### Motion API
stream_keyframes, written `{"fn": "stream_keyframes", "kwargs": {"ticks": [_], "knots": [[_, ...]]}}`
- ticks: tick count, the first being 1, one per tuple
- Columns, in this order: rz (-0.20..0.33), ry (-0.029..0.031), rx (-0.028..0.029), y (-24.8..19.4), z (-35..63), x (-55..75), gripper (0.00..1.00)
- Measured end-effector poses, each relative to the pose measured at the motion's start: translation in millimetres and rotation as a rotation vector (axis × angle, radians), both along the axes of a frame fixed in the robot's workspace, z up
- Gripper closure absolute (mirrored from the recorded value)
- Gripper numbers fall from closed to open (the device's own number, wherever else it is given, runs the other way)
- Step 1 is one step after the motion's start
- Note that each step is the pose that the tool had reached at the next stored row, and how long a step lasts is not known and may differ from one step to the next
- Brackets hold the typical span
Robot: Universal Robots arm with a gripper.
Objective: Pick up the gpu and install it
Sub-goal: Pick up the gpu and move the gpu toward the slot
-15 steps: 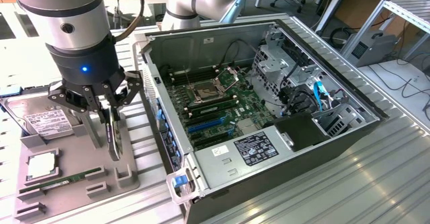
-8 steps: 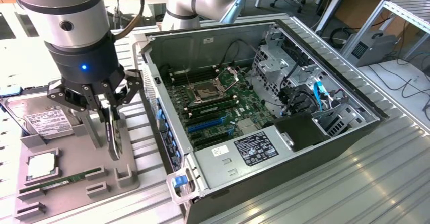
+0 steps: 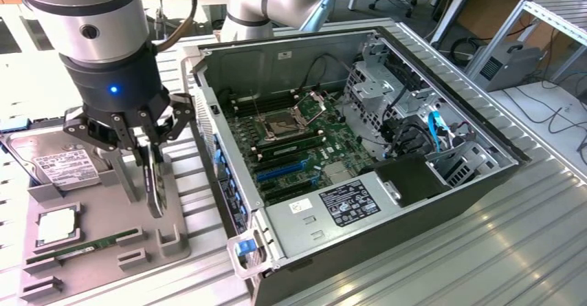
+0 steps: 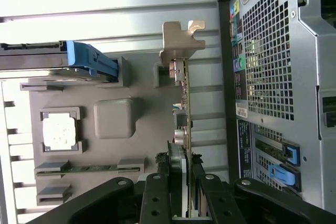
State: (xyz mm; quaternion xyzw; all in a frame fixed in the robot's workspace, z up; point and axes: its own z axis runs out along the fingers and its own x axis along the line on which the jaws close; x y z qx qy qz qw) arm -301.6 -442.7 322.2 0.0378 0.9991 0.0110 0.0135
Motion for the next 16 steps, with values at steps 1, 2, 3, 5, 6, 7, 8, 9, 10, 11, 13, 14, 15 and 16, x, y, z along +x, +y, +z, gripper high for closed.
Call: {"fn": "stream_keyframes", "kwargs": {"ticks": [1, 2, 3, 5, 6, 7, 8, 9, 10, 11, 13, 14, 15, 16], "knots": [[0.000, 0.0000, 0.0000, 0.0, 0.4, 0.0, 0.73], [0.000, 0.0000, 0.0000, 0.0, 0.7, 0.0, 0.73], [0.000, 0.0000, 0.0001, 0.0, 1.2, 0.0, 0.73], [0.000, -0.0001, 0.0001, 0.0, 1.8, 0.0, 0.73], [0.000, 0.0000, 0.0000, 0.0, 2.1, 0.0, 0.73], [0.000, 0.0001, 0.0000, 0.0, 2.4, 0.0, 0.73], [0.000, 0.0001, -0.0001, 0.0, 2.8, 0.0, 0.73], [0.000, 0.0000, 0.0000, 0.0, 3.1, 0.0, 0.73], [0.000, 0.0000, 0.0001, 0.0, 3.3, 0.0, 0.73], [0.000, -0.0001, 0.0001, 0.0, 3.6, 0.0, 0.73], [0.000, -0.0001, 0.0001, 0.0, 4.2, 0.0, 0.73], [0.000, 0.0000, 0.0000, 0.0, 4.6, 0.0, 0.73], [0.000, 0.0000, 0.0001, 0.0, 4.8, 0.0, 0.73], [0.000, -0.0001, 0.0001, 0.0, 5.2, 0.0, 0.73]]}}
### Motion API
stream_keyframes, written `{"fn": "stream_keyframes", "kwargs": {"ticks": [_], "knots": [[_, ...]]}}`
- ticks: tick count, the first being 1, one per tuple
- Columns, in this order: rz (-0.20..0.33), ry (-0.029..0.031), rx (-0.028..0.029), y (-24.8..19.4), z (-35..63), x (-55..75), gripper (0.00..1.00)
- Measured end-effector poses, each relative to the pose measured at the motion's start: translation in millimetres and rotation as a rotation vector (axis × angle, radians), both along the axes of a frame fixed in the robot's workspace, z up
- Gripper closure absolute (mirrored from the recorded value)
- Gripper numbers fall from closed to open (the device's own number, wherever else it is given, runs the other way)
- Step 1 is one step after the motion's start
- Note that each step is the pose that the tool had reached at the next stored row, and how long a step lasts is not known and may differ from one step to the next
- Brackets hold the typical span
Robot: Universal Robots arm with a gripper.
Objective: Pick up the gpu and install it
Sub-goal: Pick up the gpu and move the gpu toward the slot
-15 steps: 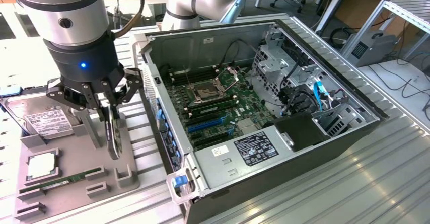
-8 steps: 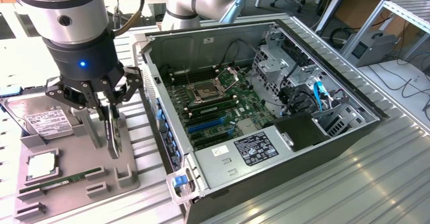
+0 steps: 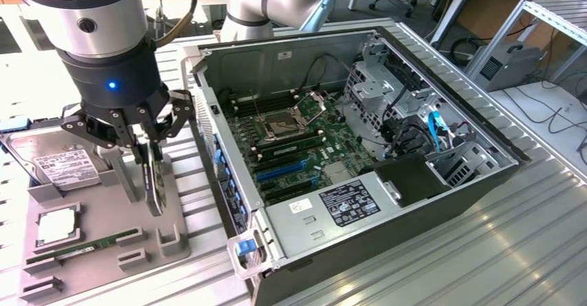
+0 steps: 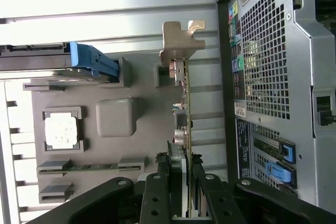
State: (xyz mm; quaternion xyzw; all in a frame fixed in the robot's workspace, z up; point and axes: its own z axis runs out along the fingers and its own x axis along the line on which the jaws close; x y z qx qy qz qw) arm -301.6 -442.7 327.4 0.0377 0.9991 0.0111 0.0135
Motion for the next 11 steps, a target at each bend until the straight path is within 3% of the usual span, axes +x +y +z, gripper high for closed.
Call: {"fn": "stream_keyframes", "kwargs": {"ticks": [11], "knots": [[0.000, 0.0001, -0.0001, 0.0, 3.8, 0.0, 0.73]]}}
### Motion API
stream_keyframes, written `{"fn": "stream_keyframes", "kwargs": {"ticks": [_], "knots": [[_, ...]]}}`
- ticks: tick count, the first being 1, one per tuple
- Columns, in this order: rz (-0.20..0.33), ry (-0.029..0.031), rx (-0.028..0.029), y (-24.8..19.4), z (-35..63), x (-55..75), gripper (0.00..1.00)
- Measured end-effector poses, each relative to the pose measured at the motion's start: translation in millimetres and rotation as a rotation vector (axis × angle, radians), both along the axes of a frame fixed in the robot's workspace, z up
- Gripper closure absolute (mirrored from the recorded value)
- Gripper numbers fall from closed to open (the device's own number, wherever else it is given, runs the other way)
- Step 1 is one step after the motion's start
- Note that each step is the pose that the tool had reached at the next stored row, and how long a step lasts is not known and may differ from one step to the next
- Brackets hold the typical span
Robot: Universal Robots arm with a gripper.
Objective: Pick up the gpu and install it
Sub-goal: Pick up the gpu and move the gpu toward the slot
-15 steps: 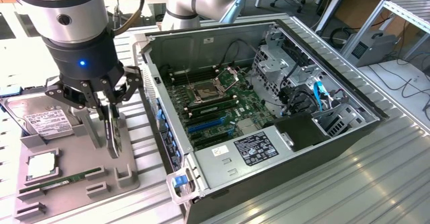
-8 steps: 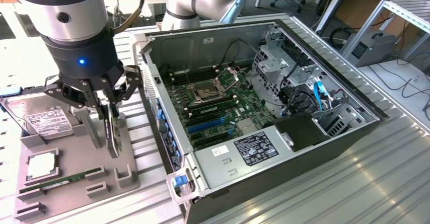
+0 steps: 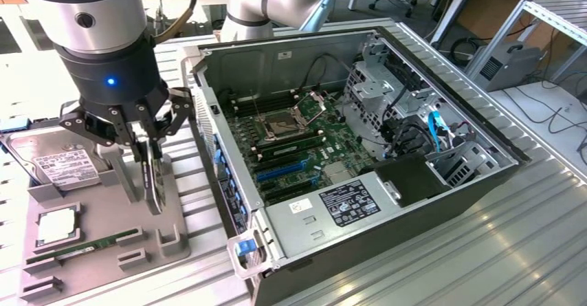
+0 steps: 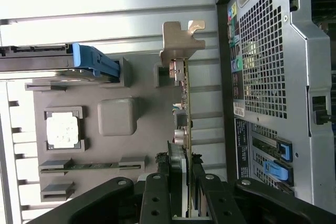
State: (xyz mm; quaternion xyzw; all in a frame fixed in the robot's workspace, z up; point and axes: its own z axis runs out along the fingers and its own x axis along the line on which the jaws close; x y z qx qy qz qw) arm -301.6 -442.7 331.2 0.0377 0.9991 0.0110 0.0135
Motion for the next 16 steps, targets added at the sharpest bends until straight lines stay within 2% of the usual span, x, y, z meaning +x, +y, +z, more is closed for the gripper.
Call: {"fn": "stream_keyframes", "kwargs": {"ticks": [16], "knots": [[0.000, 0.0000, 0.0000, 0.0, 6.8, 0.0, 0.73]]}}
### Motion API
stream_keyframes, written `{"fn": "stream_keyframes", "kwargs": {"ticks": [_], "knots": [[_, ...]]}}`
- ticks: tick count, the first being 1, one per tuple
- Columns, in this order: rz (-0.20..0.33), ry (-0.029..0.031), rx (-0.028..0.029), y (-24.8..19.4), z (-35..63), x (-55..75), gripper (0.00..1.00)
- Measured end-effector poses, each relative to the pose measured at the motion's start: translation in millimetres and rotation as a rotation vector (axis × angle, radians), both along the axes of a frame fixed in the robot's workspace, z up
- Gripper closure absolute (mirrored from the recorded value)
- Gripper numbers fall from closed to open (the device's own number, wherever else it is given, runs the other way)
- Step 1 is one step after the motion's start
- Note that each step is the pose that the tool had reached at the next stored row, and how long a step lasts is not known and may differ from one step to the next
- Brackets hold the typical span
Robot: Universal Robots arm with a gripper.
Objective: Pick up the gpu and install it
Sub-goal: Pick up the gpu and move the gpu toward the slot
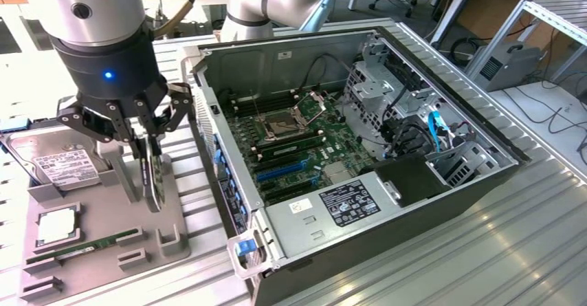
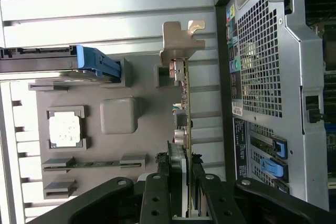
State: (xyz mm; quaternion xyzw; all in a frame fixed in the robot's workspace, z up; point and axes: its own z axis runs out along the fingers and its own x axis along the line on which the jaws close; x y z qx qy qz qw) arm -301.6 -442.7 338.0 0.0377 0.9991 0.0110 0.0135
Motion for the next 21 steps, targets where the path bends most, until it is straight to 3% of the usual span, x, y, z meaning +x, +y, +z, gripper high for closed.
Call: {"fn": "stream_keyframes", "kwargs": {"ticks": [21], "knots": [[0.000, 0.0000, 0.0000, 0.0, 9.9, 0.0, 0.73]]}}
